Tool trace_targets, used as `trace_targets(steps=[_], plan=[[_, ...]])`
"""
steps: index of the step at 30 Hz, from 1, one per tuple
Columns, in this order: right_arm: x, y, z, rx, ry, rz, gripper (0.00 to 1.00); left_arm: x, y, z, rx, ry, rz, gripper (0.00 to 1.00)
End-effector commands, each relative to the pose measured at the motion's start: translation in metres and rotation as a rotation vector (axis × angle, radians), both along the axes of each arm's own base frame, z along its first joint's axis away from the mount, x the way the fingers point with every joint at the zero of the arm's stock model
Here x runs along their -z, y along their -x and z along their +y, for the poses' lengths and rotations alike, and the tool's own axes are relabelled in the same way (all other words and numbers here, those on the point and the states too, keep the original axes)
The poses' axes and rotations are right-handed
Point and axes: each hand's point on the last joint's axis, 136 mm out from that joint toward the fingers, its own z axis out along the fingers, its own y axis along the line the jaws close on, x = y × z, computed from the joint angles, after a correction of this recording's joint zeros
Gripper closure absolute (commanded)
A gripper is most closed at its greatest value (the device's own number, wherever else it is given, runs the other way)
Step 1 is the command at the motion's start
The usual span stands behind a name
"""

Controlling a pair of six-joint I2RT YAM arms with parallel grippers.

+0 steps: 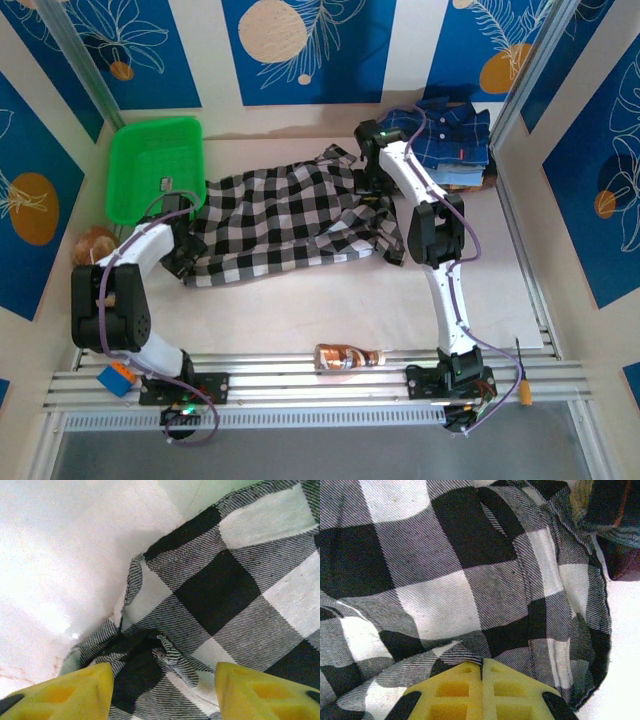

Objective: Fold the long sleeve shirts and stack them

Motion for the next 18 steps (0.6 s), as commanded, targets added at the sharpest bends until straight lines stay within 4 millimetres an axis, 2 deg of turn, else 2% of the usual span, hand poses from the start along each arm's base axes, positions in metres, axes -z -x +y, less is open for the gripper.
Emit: trace_targets(steps=[1,3,7,12,15,18], plan=[[-0.020,-0.012,0.011,0.011,-0.030,-0.077,1.00,-0.025,0.002,0.011,-0.048,-0.036,-0.043,0.32],[-0.032,-0.013,0.017,0.005,-0.060,-0.099,0.95,-0.041,0.004,0.011,-0.053,-0.041,-0.076,0.26],[-0.064,-0.009,0.031,-0.012,-0.138,-0.148,0.71,-0.073,0.019,0.009,-0.062,-0.054,-0.135,0.15],[-0.115,0.008,0.051,-0.076,-0.236,-0.215,0.46,-0.103,0.036,-0.005,-0.050,0.009,-0.231,0.11],[-0.136,0.033,0.064,-0.134,-0.285,-0.199,0.43,-0.123,0.039,-0.026,0.031,0.035,-0.278,0.10],[-0.142,0.075,0.087,-0.201,-0.362,-0.131,0.43,-0.139,0.030,-0.070,0.186,0.108,-0.365,0.11]])
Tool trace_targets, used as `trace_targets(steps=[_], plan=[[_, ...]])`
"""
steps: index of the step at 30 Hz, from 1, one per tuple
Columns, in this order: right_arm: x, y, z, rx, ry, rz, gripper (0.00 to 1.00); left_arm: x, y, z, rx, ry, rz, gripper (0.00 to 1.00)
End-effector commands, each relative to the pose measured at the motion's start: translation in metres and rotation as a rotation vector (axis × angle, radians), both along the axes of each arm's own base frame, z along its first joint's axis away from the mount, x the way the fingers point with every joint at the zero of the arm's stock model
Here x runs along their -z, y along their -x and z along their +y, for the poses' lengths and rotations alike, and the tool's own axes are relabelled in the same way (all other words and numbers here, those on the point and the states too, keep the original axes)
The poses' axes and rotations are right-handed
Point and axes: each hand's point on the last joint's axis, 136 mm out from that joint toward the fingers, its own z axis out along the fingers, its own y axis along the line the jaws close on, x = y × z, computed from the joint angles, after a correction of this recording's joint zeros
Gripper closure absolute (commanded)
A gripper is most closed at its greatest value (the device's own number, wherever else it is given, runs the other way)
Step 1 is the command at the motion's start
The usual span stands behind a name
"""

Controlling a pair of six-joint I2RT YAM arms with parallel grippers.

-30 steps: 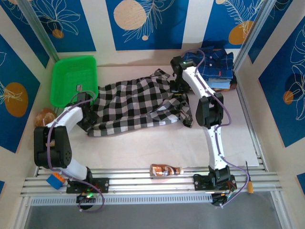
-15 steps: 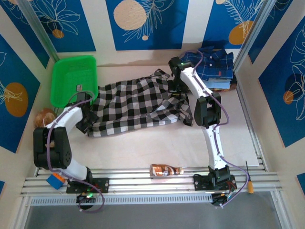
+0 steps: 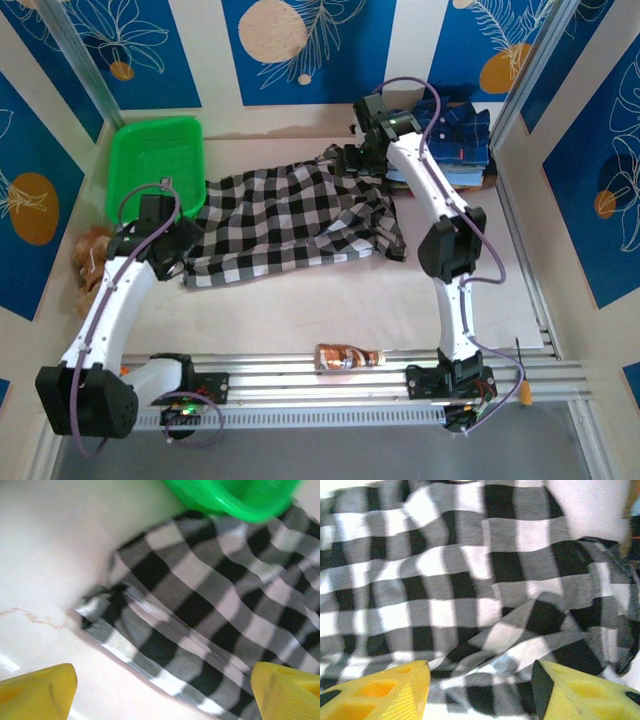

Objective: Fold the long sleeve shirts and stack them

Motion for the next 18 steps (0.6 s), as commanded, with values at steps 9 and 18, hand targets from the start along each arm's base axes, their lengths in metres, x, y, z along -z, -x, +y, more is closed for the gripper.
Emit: trace_targets(steps=[9,18], plan=[[0.081,0.148,0.045,-0.088,-0.220,0.397,0.77,0.053,-0.017,-0.122,0.334,0.173,0.038,0.54],[0.162,0.132,0.010,0.062,-0.104,0.487,0.80,0.125,-0.023,-0.097,0.300,0.050,0.226,0.58]])
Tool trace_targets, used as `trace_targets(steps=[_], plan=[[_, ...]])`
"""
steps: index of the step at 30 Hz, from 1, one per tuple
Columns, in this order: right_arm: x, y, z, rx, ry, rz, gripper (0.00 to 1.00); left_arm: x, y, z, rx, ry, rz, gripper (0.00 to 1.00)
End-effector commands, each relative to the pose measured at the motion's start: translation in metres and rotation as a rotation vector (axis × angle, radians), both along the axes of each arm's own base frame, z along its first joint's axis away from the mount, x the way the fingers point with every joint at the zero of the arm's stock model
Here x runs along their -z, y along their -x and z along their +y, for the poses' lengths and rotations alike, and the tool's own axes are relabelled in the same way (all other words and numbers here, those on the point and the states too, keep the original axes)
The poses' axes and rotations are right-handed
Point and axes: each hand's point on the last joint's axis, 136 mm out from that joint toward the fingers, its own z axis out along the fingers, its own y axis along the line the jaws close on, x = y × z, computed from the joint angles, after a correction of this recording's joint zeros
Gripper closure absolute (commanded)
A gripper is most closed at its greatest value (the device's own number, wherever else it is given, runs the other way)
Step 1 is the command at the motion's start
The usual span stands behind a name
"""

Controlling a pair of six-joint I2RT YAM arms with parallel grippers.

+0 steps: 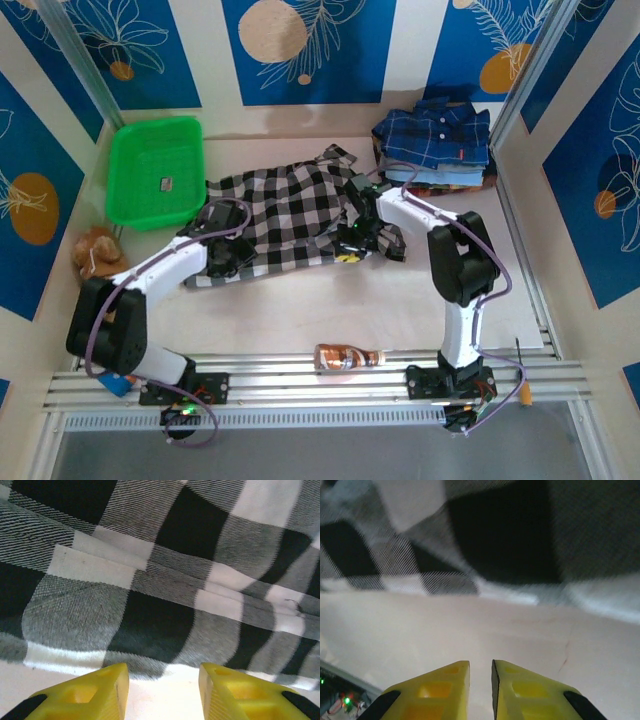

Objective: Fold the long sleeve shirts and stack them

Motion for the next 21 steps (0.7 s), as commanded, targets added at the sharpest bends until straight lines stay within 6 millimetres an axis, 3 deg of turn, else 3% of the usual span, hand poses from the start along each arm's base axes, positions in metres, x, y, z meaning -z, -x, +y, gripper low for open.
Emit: trace_targets(steps=[1,6,12,16,21], plan=[[0.011,-0.021,-0.008,0.068,0.017,-0.025,0.80,0.018,0.000,0.024,-0.020,-0.089,0.027,0.58],[0.027,-0.039,-0.026,0.103,0.104,-0.038,0.80,0.033,-0.001,0.060,-0.035,-0.210,0.057,0.57],[0.047,-0.041,-0.042,0.111,0.242,-0.019,0.80,0.053,0.012,0.085,-0.038,-0.313,0.118,0.55],[0.056,-0.033,-0.057,0.124,0.332,0.006,0.78,0.065,0.030,0.092,-0.055,-0.339,0.164,0.54],[0.060,-0.003,-0.077,0.130,0.404,0.050,0.77,0.062,0.055,0.098,-0.075,-0.345,0.194,0.52]])
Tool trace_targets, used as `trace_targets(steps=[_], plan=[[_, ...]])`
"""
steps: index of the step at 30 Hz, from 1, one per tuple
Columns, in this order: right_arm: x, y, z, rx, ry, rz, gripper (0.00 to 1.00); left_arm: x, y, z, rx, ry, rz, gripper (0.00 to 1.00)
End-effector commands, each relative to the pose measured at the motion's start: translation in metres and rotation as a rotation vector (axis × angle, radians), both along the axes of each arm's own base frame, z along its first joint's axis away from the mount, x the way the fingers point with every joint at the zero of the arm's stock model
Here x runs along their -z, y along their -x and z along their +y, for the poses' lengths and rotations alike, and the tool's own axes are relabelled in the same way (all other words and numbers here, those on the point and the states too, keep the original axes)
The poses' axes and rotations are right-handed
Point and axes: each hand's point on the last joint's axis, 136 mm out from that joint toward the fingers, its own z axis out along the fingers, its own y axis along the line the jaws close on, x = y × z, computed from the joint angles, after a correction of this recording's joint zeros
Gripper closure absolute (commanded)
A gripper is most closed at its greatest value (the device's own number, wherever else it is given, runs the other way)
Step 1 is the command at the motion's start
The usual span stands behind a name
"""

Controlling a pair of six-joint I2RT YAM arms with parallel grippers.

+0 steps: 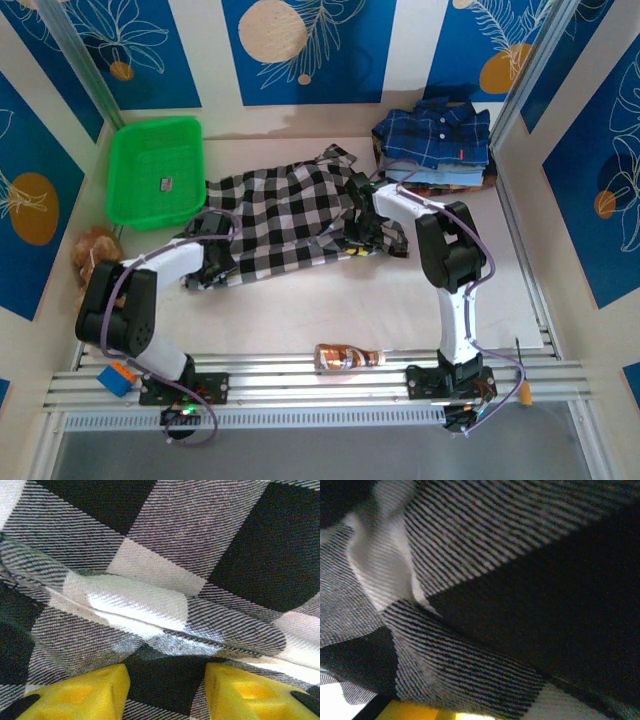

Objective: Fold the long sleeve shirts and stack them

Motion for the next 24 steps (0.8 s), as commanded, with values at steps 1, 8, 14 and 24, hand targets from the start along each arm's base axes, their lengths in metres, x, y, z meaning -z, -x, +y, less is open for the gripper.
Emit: trace_targets(steps=[1,8,14,24], plan=[[0.020,0.042,-0.041,0.039,0.165,0.115,0.77,0.012,0.046,0.018,-0.025,-0.054,0.119,0.51],[0.017,0.113,-0.066,0.078,0.178,0.211,0.77,0.006,0.082,0.002,0.023,0.007,0.114,0.48],[-0.007,0.151,-0.066,0.091,0.120,0.215,0.64,-0.013,0.094,-0.014,0.013,0.106,0.037,0.39],[-0.110,0.146,-0.135,0.267,0.180,0.017,0.30,-0.123,0.019,-0.073,0.207,0.302,-0.272,0.14]])
